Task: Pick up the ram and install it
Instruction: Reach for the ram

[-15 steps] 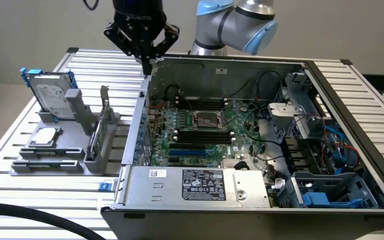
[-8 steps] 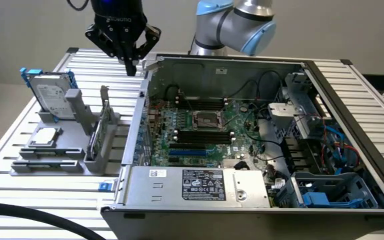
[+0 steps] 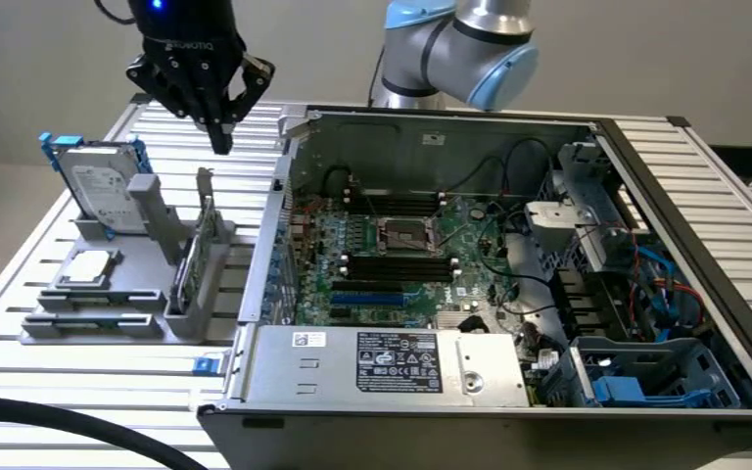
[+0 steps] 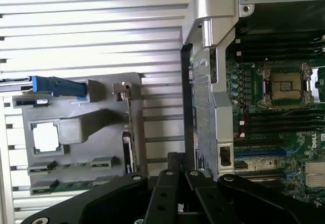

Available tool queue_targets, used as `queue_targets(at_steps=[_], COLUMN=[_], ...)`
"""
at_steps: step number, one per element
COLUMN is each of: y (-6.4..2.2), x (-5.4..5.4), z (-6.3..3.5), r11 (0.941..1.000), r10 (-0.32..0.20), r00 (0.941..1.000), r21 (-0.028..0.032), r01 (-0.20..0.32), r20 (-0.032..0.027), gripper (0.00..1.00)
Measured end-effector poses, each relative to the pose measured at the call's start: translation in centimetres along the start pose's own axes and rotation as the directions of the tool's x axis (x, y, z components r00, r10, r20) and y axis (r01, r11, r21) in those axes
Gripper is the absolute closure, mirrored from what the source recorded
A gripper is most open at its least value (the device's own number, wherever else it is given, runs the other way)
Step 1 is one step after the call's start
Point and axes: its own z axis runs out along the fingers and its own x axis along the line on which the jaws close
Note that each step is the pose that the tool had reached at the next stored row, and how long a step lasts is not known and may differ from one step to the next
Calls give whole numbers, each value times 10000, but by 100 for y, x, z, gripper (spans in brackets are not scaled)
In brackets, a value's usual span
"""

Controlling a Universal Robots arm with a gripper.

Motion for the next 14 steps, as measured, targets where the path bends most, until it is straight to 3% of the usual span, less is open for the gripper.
queue_targets(at_steps=[14], y=[-52], x=[637], z=[144], r11=[10000], r10=[-2], r00=[10000], r21=[78], r01=[2], r20=[1], gripper=[89])
